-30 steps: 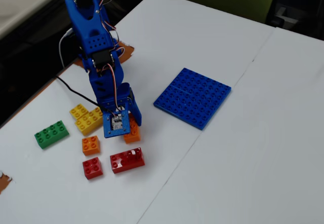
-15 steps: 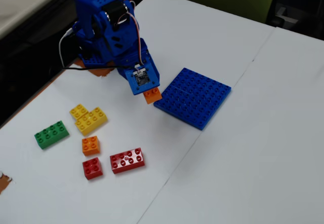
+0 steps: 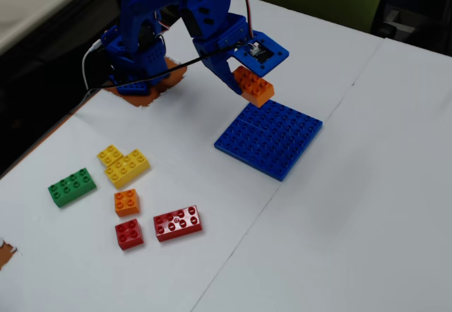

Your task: Pick up the 2x4 orange block and go up the 8x8 blue block.

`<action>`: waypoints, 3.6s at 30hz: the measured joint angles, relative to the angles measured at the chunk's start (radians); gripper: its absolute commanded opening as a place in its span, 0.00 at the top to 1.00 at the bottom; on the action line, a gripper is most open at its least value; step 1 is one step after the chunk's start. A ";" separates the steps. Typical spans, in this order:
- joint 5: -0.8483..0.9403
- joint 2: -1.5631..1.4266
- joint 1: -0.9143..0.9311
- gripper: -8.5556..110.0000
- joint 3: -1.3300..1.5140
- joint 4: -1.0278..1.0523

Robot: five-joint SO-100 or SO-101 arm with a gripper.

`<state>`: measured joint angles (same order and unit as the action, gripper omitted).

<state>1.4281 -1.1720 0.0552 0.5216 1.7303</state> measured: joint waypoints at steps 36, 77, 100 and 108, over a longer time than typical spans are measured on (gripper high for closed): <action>0.137 0.172 -0.049 0.93 -0.190 0.005; 0.137 0.189 -0.051 0.93 -0.190 0.006; 0.137 0.189 -0.051 0.93 -0.190 0.006; 0.132 0.189 -0.051 0.93 -0.190 0.006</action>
<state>1.5601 -0.9833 0.0046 0.3313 1.7365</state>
